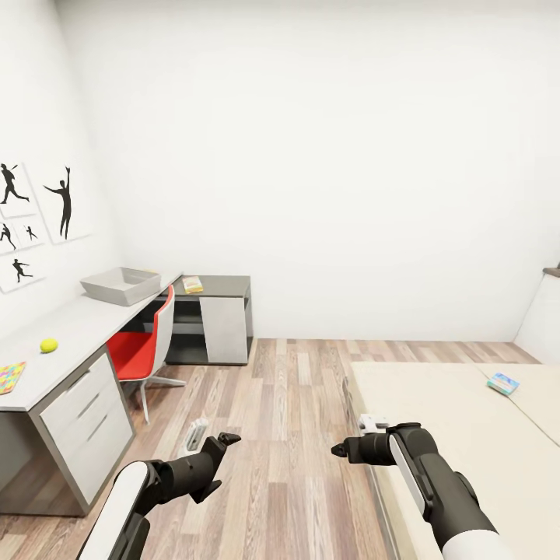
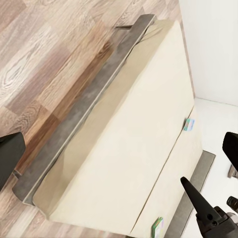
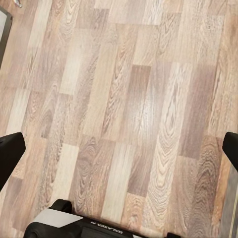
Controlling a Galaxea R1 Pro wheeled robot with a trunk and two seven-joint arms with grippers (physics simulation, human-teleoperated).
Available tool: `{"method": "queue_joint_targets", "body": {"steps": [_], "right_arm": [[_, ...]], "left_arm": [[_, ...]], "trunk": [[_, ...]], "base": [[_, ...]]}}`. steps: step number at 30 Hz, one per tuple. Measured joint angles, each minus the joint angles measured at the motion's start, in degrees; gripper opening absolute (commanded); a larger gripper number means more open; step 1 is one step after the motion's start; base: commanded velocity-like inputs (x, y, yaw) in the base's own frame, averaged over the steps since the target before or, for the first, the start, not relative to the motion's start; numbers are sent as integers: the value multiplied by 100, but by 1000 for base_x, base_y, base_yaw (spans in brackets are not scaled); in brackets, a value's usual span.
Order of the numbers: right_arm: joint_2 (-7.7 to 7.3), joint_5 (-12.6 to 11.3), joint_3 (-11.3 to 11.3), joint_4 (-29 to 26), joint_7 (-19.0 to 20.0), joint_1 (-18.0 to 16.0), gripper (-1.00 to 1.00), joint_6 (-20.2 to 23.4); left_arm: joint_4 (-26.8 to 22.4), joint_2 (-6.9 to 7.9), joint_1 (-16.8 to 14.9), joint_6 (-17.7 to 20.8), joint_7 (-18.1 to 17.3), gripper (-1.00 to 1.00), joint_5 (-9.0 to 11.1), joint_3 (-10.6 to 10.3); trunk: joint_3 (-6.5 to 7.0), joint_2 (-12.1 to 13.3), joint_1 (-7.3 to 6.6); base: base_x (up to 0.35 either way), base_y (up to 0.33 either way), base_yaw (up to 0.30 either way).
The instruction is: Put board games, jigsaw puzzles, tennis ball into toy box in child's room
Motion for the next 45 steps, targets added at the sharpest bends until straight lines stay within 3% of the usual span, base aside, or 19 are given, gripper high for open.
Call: {"method": "queue_joint_targets", "body": {"steps": [45], "right_arm": [[0,0,0,0,3,0,100,0]], "left_arm": [[0,0,0,0,4,100,0,-1]], "trunk": [[0,0,0]], "base": [[0,-71,0]]}}
